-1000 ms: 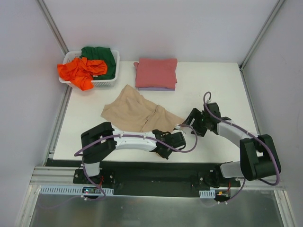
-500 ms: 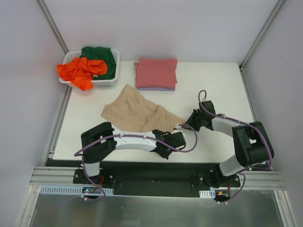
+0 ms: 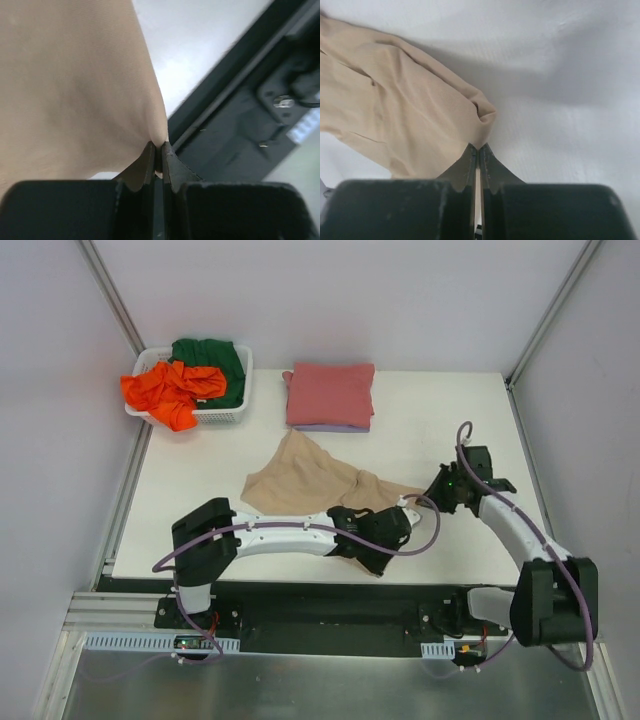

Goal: Fold and stack the t-shirts
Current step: Grab one side of the 2/3 rectangular tshirt with both arms, then fold the long partially folded tshirt into a neat square

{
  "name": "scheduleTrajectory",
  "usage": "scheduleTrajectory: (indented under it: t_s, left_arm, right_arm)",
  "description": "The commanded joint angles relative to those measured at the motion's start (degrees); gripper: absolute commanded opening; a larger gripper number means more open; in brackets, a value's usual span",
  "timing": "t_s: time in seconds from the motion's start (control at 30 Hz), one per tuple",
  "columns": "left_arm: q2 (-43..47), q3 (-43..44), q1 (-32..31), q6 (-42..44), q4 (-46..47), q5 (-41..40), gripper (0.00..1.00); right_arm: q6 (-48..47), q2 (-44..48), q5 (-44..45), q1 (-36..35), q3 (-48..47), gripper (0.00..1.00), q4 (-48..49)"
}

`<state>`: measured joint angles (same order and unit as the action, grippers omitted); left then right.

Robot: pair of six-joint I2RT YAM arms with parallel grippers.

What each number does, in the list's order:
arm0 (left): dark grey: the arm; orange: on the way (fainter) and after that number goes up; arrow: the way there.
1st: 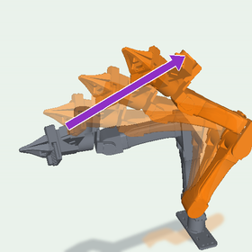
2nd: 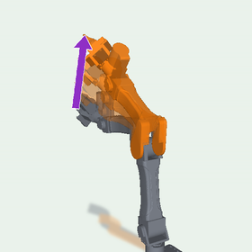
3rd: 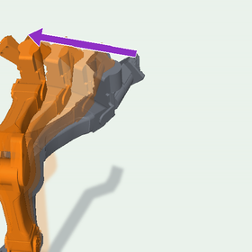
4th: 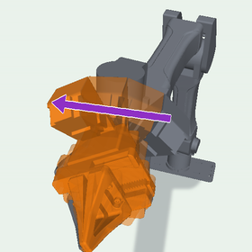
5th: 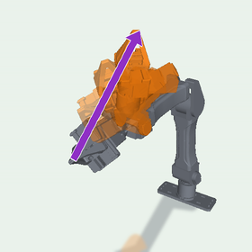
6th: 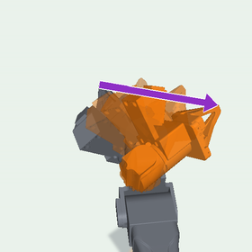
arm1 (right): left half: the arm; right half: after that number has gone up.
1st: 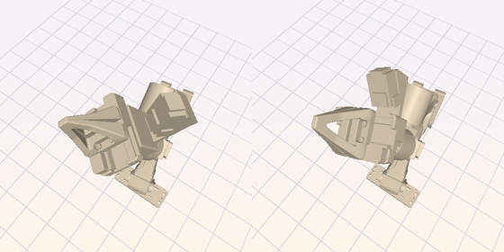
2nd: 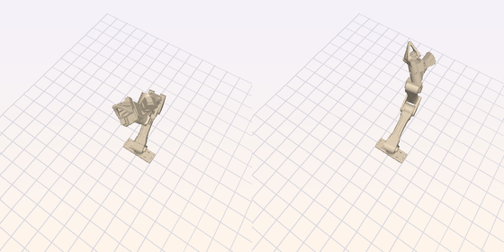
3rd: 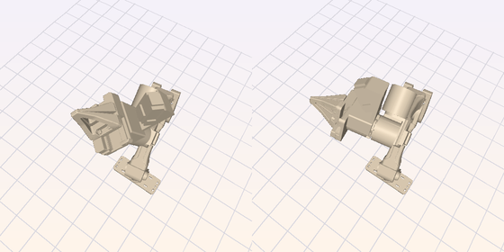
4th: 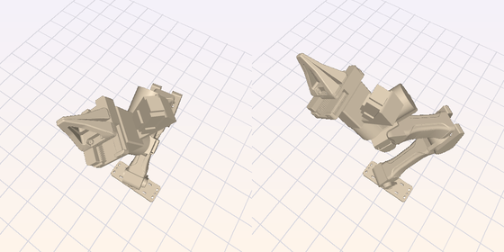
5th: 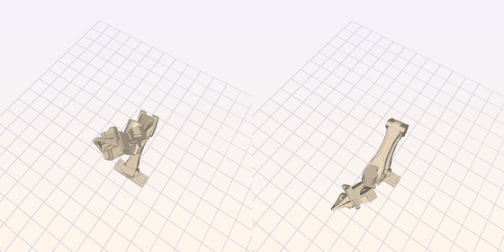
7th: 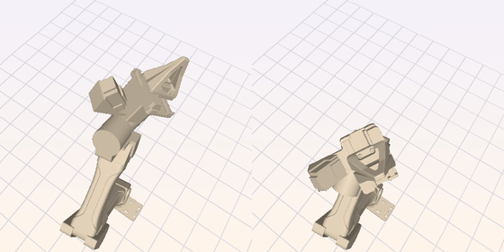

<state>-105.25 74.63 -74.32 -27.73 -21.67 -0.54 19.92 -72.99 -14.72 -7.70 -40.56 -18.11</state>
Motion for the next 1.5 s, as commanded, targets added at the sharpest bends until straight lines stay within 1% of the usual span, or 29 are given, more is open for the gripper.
scheduleTrajectory:
  t_s: [0.0,0.07,0.2,0.27,0.33,0.47,0.53,0.63,0.87,1.17,1.37,1.4,1.47]
  left_arm:
    - [2.9,6.6,-2.0,-1.3,4.5,10.5,0.0]
    - [2.9,8.8,-2.3,-1.9,6.1,12.7,0.0]
    - [3.6,11.4,-2.5,-3.3,9.3,17.7,0.0]
    - [5.0,11.1,-2.5,-3.5,10.4,18.6,0.0]
    - [7.0,9.7,-2.5,-3.6,11.1,17.8,0.0]
    - [11.0,5.4,-2.1,-4.3,12.4,13.7,0.0]
    - [12.6,3.4,-0.4,-5.1,12.4,14.1,0.0]
    - [15.6,-0.3,2.4,-5.8,12.6,14.5,0.0]
    - [22.8,-8.8,7.6,-7.3,14.4,14.3,0.0]
    - [32.5,-18.0,15.9,-9.0,14.1,12.9,0.0]
    - [35.4,-22.7,19.3,-10.4,13.6,11.9,0.0]
    - [35.5,-23.3,20.0,-10.6,13.5,11.9,0.0]
    - [35.7,-24.3,21.5,-10.8,13.3,12.0,0.0]
  right_arm:
    - [-9.7,8.2,7.9,4.4,-8.0,0.0,-16.8]
    - [-11.8,11.0,11.6,5.8,-10.8,0.0,-21.3]
    - [-15.5,12.3,13.0,7.1,-18.4,0.0,-29.5]
    - [-16.1,12.4,12.1,7.1,-20.8,0.0,-30.7]
    - [-16.8,12.2,10.3,7.1,-22.5,0.0,-31.2]
    - [-16.0,11.2,8.0,6.3,-24.7,0.01,-31.7]
    - [-15.0,10.9,7.1,5.1,-24.7,0.0,-30.2]
    - [-13.2,9.9,8.6,2.4,-26.4,0.0,-28.8]
    - [-9.9,3.6,11.8,-4.6,-33.6,0.0,-27.6]
    - [-7.1,-7.8,14.4,-12.1,-43.5,0.0,-26.5]
    - [-6.6,-15.6,14.4,-16.6,-51.0,0.0,-26.5]
    - [-6.5,-16.6,16.5,-17.3,-52.0,0.0,-26.5]
    - [-6.2,-18.8,17.1,-18.3,-53.7,0.0,-26.5]
